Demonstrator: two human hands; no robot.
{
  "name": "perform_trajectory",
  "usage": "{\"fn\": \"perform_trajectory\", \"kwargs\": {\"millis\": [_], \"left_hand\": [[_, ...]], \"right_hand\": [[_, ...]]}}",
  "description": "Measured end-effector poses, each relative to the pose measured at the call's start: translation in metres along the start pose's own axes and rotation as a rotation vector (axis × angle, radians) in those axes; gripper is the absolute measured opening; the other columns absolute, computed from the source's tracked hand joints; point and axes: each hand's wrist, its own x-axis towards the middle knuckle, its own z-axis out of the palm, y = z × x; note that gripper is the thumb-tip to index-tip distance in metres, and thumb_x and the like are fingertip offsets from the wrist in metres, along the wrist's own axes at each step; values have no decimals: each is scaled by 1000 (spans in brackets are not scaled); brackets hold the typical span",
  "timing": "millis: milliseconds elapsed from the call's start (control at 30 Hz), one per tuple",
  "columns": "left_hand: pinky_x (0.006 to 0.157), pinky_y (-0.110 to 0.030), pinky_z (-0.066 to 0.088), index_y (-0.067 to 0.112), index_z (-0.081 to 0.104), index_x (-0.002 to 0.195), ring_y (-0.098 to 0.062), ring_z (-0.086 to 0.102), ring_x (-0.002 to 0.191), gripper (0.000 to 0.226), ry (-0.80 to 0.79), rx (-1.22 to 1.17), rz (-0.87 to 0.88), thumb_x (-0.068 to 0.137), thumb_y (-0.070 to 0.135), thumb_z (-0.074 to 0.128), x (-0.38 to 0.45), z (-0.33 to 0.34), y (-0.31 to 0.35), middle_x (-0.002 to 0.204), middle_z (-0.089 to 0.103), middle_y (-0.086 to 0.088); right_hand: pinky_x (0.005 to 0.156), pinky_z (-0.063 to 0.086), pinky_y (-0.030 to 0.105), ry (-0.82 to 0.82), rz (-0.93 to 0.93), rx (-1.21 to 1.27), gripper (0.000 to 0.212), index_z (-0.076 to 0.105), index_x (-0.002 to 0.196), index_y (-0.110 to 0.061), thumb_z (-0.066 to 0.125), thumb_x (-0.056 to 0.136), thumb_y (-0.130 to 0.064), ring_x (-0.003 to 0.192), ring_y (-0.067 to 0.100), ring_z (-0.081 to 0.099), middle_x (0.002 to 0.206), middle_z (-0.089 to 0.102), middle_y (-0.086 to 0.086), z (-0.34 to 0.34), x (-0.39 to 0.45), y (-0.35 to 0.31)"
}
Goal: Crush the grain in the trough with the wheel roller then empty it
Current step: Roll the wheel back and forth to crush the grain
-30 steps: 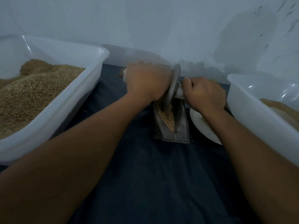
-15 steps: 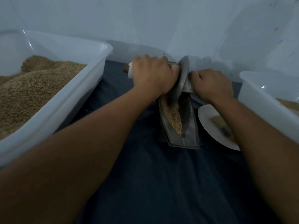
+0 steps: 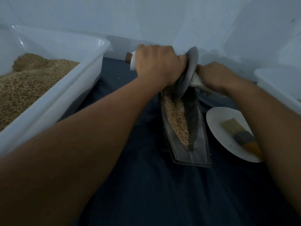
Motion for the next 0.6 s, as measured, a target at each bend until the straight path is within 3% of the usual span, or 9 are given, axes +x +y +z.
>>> {"fn": "perform_trajectory", "kwargs": {"millis": [100,200,433,600], "left_hand": [[72,-40,25,24,50,77,-24,43,67,44,4,-5,-5,92,55,22,4,1,1,63,38,2],[70,-39,26,25,47,70,-21,39,61,44,10,-2,-8,92,55,22,7,2,2,61,37,3],[71,-40,24,24,44,65,-23,41,64,46,8,31,-11,94,53,22,-1,-1,6,61,38,2],[72,-40,25,23,52,72,-22,42,65,48,4,45,-14,93,52,21,-9,-7,7,61,40,1]], "right_hand": [[51,41,27,-42,-23,35,33,60,82,-19,37,102,-31,42,18,62,55,66,5,-2,5,2],[50,42,26,-48,-32,56,30,57,77,-23,40,101,-29,40,14,63,55,67,-6,0,7,5],[52,39,28,15,-53,-29,35,55,73,-21,34,101,-24,34,10,58,49,63,-16,0,6,4],[60,48,36,81,-30,-33,46,61,74,-16,27,92,-43,35,9,58,55,64,2,3,-6,2]]}}
